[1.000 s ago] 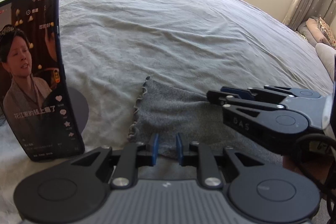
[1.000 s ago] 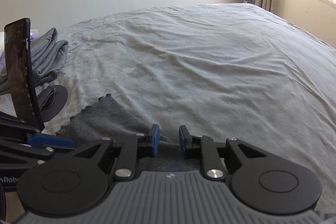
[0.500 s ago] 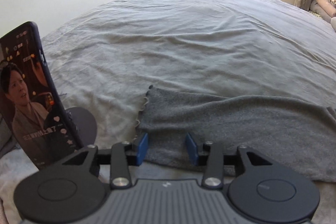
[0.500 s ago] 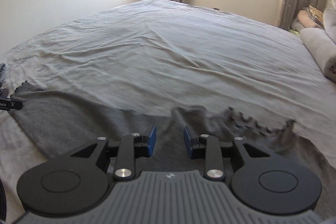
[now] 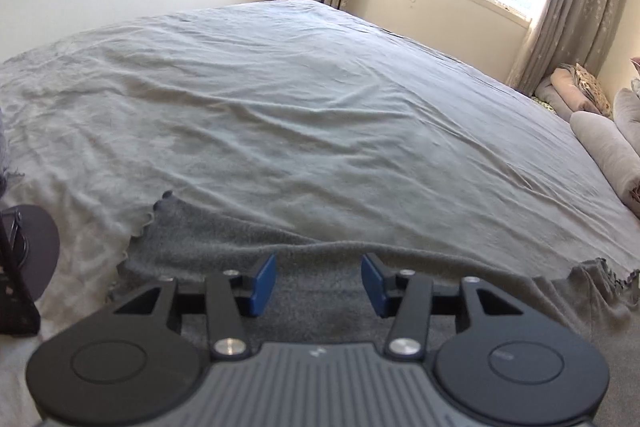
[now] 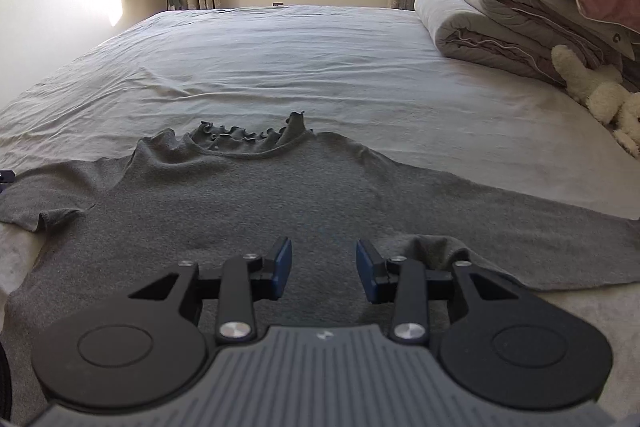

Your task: Fold clothes

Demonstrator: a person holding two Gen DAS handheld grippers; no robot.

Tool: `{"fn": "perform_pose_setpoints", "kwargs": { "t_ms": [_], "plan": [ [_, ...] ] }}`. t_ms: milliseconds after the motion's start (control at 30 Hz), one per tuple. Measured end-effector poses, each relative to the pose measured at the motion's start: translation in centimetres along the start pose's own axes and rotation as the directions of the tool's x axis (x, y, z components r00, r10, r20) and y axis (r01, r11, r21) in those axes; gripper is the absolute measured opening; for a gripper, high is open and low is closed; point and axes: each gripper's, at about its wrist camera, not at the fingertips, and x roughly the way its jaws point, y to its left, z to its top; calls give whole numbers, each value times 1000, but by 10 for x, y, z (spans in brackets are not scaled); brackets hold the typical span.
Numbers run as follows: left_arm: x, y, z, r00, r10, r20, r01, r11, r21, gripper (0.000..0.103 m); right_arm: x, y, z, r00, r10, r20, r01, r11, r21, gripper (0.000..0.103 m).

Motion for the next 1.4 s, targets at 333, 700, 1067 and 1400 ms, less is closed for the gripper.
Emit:
{"fn": "perform_pose_setpoints", "kwargs": {
  "t_ms": [333, 700, 1067, 1400],
  "plan": [
    [-9, 21, 12, 993, 79, 88, -74, 995, -66, 38, -16, -38, -24, 999, 14, 39, -18, 995, 100, 42],
    [-4, 20, 8, 975, 200, 93, -208, 975, 77, 36, 0, -2, -15, 981, 195, 9, -195, 981, 20, 42],
    [10, 35, 13, 980, 182, 77, -182, 983, 3, 1, 32, 16, -17, 972, 230, -57, -228, 973, 34, 42],
    [14, 24, 11, 950, 287, 126, -294, 955, 41, 5, 42, 30, -22, 970, 231, -74, -231, 973, 7, 44]
  ]
}}
